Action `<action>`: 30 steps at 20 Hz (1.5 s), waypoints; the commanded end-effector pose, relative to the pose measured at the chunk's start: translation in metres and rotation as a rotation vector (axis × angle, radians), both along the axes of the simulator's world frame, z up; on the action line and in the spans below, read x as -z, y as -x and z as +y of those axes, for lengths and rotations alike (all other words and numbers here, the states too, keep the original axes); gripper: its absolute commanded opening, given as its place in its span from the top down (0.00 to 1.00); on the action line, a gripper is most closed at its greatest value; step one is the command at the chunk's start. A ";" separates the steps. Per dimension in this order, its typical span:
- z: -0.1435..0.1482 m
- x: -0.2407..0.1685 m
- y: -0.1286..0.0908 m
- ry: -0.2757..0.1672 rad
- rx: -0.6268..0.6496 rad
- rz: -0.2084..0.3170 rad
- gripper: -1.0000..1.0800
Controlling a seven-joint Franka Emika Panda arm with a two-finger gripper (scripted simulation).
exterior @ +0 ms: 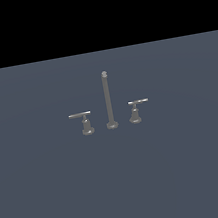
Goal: Turn on the faucet by rotating a designated handle.
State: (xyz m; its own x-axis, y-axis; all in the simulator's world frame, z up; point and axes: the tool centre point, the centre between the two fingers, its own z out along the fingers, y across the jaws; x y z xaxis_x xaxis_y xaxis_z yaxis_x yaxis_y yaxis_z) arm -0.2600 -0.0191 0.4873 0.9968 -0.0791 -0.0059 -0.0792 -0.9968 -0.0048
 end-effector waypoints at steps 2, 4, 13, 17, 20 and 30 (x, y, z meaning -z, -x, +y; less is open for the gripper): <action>0.000 0.000 0.000 0.000 0.001 0.000 1.00; 0.001 0.001 0.000 0.000 0.004 0.000 1.00; 0.017 0.020 -0.007 0.000 0.072 0.000 1.00; 0.030 0.036 -0.014 0.000 0.128 0.001 1.00; 0.042 0.052 -0.021 0.000 0.182 0.001 1.00; 0.084 0.109 -0.054 0.000 0.384 0.001 1.00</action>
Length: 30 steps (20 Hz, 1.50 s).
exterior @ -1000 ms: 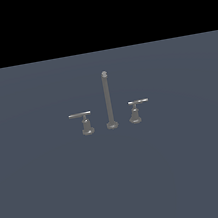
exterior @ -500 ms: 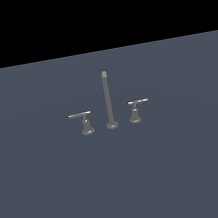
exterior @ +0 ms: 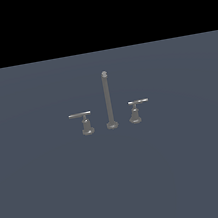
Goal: Turn on the faucet by rotating a designated handle.
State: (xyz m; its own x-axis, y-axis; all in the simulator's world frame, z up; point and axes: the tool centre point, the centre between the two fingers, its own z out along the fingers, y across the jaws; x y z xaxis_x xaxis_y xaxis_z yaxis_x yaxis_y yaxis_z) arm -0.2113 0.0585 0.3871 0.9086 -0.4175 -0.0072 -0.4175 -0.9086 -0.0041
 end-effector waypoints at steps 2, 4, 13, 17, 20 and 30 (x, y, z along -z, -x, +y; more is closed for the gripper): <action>0.014 0.021 -0.013 -0.001 0.073 0.000 1.00; 0.021 0.032 -0.021 -0.001 0.113 0.000 1.00; 0.050 0.083 -0.060 -0.004 0.290 0.000 1.00; 0.060 0.105 -0.078 -0.005 0.364 0.001 1.00; 0.066 0.120 -0.092 -0.006 0.417 0.001 1.00; 0.079 0.166 -0.135 -0.007 0.579 0.001 1.00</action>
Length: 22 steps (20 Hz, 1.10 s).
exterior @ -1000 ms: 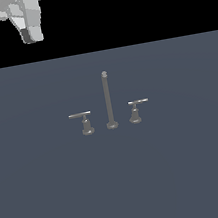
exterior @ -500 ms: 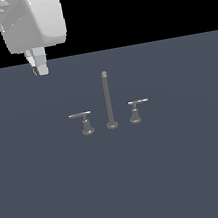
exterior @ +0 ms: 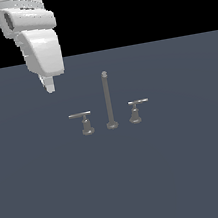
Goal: Turn on the faucet by rotating a designated handle.
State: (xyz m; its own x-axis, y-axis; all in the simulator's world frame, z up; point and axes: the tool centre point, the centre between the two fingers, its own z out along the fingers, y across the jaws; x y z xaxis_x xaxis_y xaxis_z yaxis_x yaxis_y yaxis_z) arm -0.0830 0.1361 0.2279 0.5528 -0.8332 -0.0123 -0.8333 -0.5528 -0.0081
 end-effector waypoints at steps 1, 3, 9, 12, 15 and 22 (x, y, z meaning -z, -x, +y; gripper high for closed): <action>0.003 0.011 -0.011 0.000 0.040 -0.001 1.00; 0.004 0.021 -0.020 0.001 0.072 0.000 1.00; 0.006 0.049 -0.047 0.004 0.171 0.000 1.00; 0.006 0.065 -0.062 0.007 0.226 0.001 1.00; 0.005 0.081 -0.078 0.010 0.283 0.001 1.00; -0.001 0.114 -0.111 0.015 0.401 0.002 1.00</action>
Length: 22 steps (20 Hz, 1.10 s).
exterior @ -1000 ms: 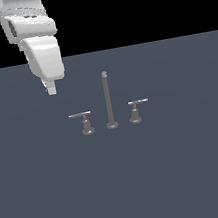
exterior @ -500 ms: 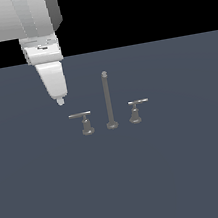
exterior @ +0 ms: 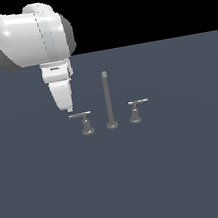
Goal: Turn on the faucet by rotating a designated handle.
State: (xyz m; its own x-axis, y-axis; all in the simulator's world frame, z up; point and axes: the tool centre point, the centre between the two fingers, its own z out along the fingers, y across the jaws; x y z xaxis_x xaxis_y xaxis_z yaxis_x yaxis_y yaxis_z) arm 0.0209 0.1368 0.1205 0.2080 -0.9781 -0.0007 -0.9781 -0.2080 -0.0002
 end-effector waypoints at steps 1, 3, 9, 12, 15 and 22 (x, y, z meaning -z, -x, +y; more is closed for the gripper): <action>-0.002 0.010 -0.011 0.002 0.039 -0.001 1.00; -0.004 0.017 -0.018 0.002 0.064 0.000 1.00; -0.008 0.030 -0.032 0.002 0.115 0.000 1.00; -0.009 0.033 -0.035 0.002 0.125 0.000 1.00; -0.009 0.033 -0.035 0.001 0.126 0.000 1.00; -0.009 0.031 -0.034 0.001 0.121 0.000 1.00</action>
State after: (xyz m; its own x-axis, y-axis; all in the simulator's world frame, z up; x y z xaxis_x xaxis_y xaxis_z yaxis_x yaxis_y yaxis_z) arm 0.0552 0.1278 0.0891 0.0877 -0.9961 0.0001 -0.9961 -0.0877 -0.0001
